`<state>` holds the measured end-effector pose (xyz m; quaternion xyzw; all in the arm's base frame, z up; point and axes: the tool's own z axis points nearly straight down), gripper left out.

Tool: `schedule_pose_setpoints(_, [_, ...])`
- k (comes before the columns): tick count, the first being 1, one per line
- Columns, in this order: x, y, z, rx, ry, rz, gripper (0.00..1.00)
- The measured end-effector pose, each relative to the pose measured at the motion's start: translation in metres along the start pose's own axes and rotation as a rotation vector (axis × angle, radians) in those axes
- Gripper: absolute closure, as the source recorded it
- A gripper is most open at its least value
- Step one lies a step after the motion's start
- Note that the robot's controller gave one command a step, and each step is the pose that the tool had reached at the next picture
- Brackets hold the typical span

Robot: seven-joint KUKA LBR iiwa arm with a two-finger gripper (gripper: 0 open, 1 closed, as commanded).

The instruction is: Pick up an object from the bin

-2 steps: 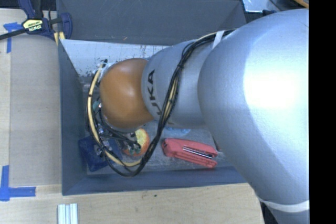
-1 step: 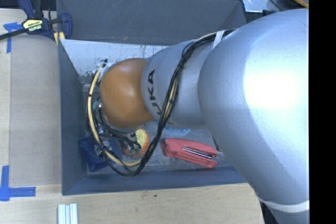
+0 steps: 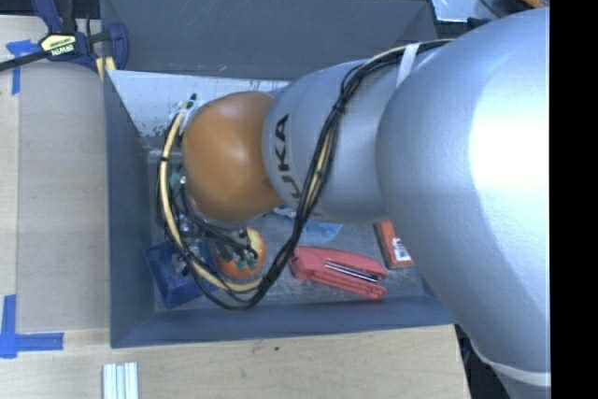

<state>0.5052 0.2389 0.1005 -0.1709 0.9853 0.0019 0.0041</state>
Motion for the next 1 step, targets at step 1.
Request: schedule_pose_setpoints(1, [-0.0029,0.0004,-0.0441,-0.001,-0.009,0.000,1.00])
